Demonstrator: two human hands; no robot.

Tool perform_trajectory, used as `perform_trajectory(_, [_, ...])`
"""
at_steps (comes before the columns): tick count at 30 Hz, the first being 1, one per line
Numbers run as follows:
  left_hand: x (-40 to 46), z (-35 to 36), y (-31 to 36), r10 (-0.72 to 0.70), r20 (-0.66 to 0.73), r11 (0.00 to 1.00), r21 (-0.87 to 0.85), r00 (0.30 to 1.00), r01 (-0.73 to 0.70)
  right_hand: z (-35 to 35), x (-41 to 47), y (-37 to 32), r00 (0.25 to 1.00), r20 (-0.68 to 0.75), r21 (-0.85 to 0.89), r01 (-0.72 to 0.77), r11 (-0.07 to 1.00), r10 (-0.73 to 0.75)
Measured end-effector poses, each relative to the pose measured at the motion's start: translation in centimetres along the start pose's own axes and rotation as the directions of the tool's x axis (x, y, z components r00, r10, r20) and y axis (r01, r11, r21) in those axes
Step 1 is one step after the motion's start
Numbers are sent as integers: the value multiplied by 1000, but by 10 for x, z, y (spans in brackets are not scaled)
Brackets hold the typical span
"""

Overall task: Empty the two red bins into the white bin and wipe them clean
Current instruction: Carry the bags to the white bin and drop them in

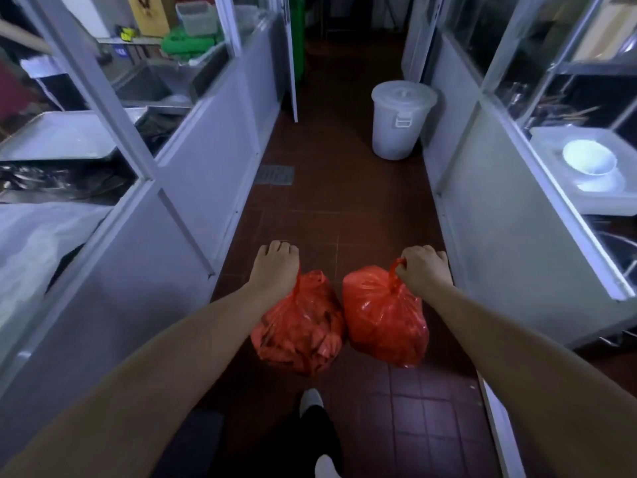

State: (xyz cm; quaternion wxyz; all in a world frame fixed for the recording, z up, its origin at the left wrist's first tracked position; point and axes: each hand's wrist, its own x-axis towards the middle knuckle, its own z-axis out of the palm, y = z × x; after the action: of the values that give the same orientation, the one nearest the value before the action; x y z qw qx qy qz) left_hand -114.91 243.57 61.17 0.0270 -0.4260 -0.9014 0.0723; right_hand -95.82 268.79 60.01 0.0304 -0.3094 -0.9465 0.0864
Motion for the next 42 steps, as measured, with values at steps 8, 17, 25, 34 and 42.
perform_trajectory(8, [192, -3, -41, 120, 33, 993, 7, 992, -120, -8, 173, 14, 994, -21, -43, -111, 993, 110])
perform_trajectory(17, [399, 14, -73, 138, 91, 990, -6, 986, -138, 5, 368, 25, 986, -28, 3, -162, 987, 162])
perform_trajectory(25, [575, 21, -123, 77, 92, 996, 29, 993, -80, 15, 557, 24, 991, 62, 46, -119, 992, 116])
perform_trajectory(34, [765, 31, -195, 107, 70, 994, 3, 992, -107, 28, 747, 3, 985, 75, 31, -156, 987, 153])
perform_trajectory(42, [942, 34, -264, 302, 45, 953, -8, 952, -302, 29, 881, -23, 941, -11, -34, -339, 940, 339])
